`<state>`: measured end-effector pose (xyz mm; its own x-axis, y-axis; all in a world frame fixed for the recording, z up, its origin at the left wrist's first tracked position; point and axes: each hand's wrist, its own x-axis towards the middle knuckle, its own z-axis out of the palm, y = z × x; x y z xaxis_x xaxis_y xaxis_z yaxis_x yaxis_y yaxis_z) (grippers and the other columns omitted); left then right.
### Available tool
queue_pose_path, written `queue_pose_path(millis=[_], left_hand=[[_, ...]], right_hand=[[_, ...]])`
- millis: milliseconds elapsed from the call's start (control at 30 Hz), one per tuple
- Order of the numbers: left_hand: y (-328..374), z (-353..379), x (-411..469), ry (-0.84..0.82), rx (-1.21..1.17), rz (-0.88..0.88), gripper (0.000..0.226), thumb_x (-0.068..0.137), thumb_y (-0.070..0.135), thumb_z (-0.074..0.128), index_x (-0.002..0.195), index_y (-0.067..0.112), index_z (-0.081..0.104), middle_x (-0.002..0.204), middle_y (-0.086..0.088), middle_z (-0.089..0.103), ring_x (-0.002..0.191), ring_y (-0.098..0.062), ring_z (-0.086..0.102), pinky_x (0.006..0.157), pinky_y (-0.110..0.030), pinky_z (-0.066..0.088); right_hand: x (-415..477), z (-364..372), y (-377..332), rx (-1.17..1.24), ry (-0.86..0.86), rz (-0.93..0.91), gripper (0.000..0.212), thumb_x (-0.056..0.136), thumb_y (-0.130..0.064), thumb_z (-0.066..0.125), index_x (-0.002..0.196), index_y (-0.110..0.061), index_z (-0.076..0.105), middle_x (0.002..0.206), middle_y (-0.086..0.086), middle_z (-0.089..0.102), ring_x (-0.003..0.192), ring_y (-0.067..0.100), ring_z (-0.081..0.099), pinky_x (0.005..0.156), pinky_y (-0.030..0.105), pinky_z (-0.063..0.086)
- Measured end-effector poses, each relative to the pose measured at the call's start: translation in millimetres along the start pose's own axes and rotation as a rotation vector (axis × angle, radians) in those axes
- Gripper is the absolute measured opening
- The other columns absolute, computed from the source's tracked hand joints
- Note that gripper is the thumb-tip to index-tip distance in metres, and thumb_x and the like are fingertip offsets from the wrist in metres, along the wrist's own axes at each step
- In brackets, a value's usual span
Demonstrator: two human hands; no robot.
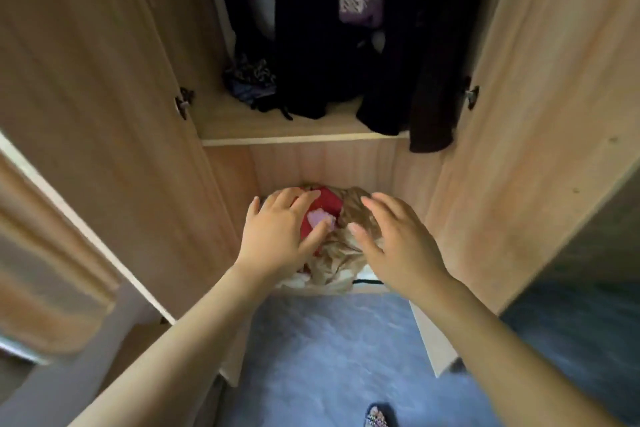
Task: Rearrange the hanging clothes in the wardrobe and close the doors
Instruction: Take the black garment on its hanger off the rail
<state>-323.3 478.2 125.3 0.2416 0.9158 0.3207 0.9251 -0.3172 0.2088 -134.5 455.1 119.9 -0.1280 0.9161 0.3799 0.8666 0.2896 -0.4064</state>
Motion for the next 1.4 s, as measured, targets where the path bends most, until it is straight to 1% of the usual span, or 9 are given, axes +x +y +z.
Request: queue_pose_path(millis=[100,233,500,633,833,1000,1133,1233,1400], left_hand=[[-25,-29,58,0.079,0.062,0.001,0.066,0.084,0.065,0.021,0.13,0.027,0.05,0.124,-0.001,0.057,0.12,-0.026,0.049,0.106,-0.05,0.031],[-54,-67,154,0.205,0.113,0.029,0.067,0.085,0.065,0.02,0.131,0.027,0.05,0.127,0.001,0.055,0.12,-0.025,0.049,0.105,-0.051,0.031],[-87,-155,364,0.426,0.059,0.07,0.073,0.08,0.069,0.018,0.133,0.028,0.047,0.128,0.003,0.053,0.117,-0.019,0.049,0.095,-0.046,0.042],[-100,-190,447,0.497,0.09,0.053,0.058,0.089,0.063,0.03,0.133,0.03,0.045,0.128,0.003,0.052,0.114,-0.017,0.05,0.093,-0.041,0.042],[-132,-246,545,0.57,0.12,0.022,0.057,0.089,0.06,0.031,0.133,0.028,0.045,0.126,-0.001,0.05,0.112,-0.022,0.051,0.09,-0.044,0.044],[-164,-280,628,0.653,0.112,0.059,0.062,0.086,0.067,0.03,0.133,0.028,0.044,0.131,-0.002,0.048,0.116,-0.023,0.049,0.092,-0.047,0.045],[-180,-311,689,0.722,0.009,0.184,0.059,0.09,0.059,0.036,0.137,0.025,0.042,0.14,-0.003,0.04,0.127,-0.025,0.04,0.099,-0.047,0.041],[-189,-334,724,0.721,-0.112,0.262,0.071,0.081,0.061,0.032,0.142,0.023,0.036,0.145,-0.004,0.033,0.133,-0.028,0.032,0.103,-0.049,0.036],[-195,-367,777,0.766,-0.23,0.333,0.063,0.093,0.053,0.039,0.147,0.026,0.023,0.153,0.001,0.019,0.139,-0.026,0.02,0.109,-0.048,0.03]], right_hand=[[78,-7,-11,-0.005,0.03,-0.113,0.061,0.093,-0.056,0.034,0.14,-0.017,0.041,0.146,-0.001,0.036,0.134,0.017,0.031,0.106,0.031,0.03],[192,-31,-20,-0.007,0.1,-0.231,0.056,0.095,-0.048,0.038,0.142,-0.019,0.037,0.148,-0.003,0.031,0.137,0.014,0.025,0.107,0.027,0.026],[432,-97,-34,-0.064,0.277,-0.482,0.053,0.094,-0.049,0.04,0.138,-0.019,0.04,0.143,-0.005,0.037,0.13,0.014,0.035,0.1,0.033,0.04],[530,-134,-46,-0.101,0.362,-0.562,0.052,0.094,-0.049,0.041,0.136,-0.019,0.042,0.14,-0.003,0.039,0.123,0.016,0.041,0.094,0.034,0.044],[656,-192,-72,-0.218,0.622,-0.645,0.046,0.093,-0.043,0.048,0.128,-0.013,0.051,0.128,0.005,0.049,0.119,0.025,0.045,0.097,0.036,0.04],[738,-241,-101,-0.39,0.779,-0.66,0.046,0.094,-0.043,0.047,0.129,-0.012,0.051,0.131,0.007,0.047,0.121,0.025,0.043,0.096,0.032,0.036],[789,-280,-130,-0.537,0.921,-0.616,0.048,0.093,-0.046,0.046,0.13,-0.015,0.049,0.137,0.006,0.041,0.128,0.026,0.035,0.103,0.041,0.035],[820,-309,-152,-0.601,1.006,-0.53,0.051,0.092,-0.048,0.047,0.131,-0.015,0.048,0.139,0.007,0.037,0.129,0.028,0.032,0.102,0.046,0.035],[857,-341,-177,-0.677,0.994,-0.327,0.055,0.091,-0.052,0.045,0.134,-0.018,0.043,0.14,0.008,0.035,0.129,0.031,0.031,0.1,0.049,0.034]])
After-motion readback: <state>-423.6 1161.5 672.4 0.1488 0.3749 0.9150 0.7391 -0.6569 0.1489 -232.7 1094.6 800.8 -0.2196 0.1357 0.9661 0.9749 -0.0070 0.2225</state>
